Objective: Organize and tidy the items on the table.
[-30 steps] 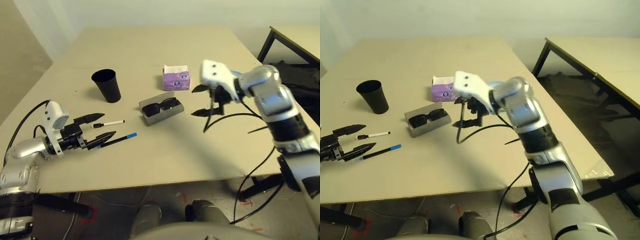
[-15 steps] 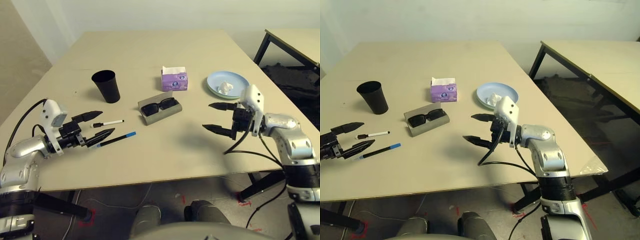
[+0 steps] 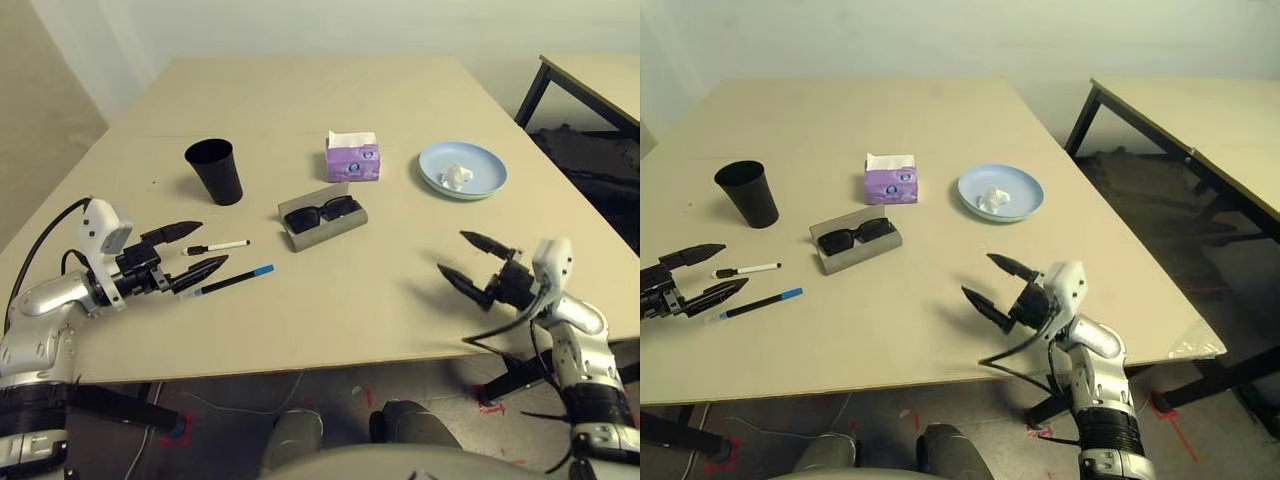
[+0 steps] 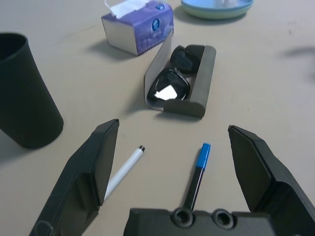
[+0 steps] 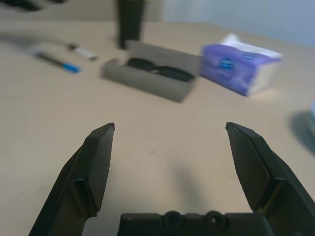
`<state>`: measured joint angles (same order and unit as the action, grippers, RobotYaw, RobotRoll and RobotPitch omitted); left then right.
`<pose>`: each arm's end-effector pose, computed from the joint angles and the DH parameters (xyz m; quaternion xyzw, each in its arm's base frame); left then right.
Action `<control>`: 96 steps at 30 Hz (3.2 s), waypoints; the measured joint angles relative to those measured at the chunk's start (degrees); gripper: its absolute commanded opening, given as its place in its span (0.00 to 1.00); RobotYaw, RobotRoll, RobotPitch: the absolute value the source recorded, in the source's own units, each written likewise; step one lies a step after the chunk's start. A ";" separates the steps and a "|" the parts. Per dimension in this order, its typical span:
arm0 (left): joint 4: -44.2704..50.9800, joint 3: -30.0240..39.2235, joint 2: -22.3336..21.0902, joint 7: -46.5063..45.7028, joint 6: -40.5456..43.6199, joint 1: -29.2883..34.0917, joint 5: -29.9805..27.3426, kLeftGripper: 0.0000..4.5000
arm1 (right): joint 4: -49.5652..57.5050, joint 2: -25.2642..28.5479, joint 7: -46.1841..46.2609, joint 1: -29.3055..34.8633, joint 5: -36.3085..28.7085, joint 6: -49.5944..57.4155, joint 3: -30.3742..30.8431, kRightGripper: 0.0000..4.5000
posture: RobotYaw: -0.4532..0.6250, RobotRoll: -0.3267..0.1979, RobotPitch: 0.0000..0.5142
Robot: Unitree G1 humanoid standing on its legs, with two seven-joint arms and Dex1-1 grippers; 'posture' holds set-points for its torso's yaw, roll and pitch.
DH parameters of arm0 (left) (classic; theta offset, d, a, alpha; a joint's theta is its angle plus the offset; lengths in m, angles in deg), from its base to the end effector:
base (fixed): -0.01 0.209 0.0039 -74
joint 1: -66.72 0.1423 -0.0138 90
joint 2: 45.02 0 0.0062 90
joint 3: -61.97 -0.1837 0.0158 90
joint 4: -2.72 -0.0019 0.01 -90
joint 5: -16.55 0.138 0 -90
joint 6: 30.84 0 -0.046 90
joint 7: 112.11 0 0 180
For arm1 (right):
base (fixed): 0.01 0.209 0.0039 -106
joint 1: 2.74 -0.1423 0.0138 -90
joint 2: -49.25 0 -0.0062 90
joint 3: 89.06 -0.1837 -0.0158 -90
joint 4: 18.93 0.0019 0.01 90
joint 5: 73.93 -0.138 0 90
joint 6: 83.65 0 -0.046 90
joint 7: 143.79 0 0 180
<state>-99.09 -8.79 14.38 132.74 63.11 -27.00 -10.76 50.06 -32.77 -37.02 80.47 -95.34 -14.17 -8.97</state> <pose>0.1975 0.3554 0.1371 0.1226 0.0578 -0.3569 0.9242 0.2146 -0.2753 0.0532 -0.0777 -0.0650 0.4836 0.8694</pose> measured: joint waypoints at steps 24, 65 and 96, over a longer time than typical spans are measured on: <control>-15.16 -11.26 13.51 -21.15 -3.79 -18.43 16.32 0.00 | -3.73 2.45 -2.93 -3.94 -0.96 -1.50 1.49 1.00 | 0.43 0.62 0.04; -40.42 -26.44 15.04 -14.70 -30.41 -30.92 32.13 0.00 | 1.47 4.78 1.06 0.32 -1.16 -1.21 2.15 1.00 | 0.40 0.62 0.05; -17.27 -20.42 16.38 -6.55 2.03 -21.69 16.07 0.00 | -0.37 5.27 0.31 -2.15 -0.82 -1.76 4.31 1.00 | 0.40 0.62 0.04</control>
<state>-116.35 -29.21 30.76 126.18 65.14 -48.69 5.31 49.70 -27.51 -36.71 78.32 -96.16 -15.93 -4.66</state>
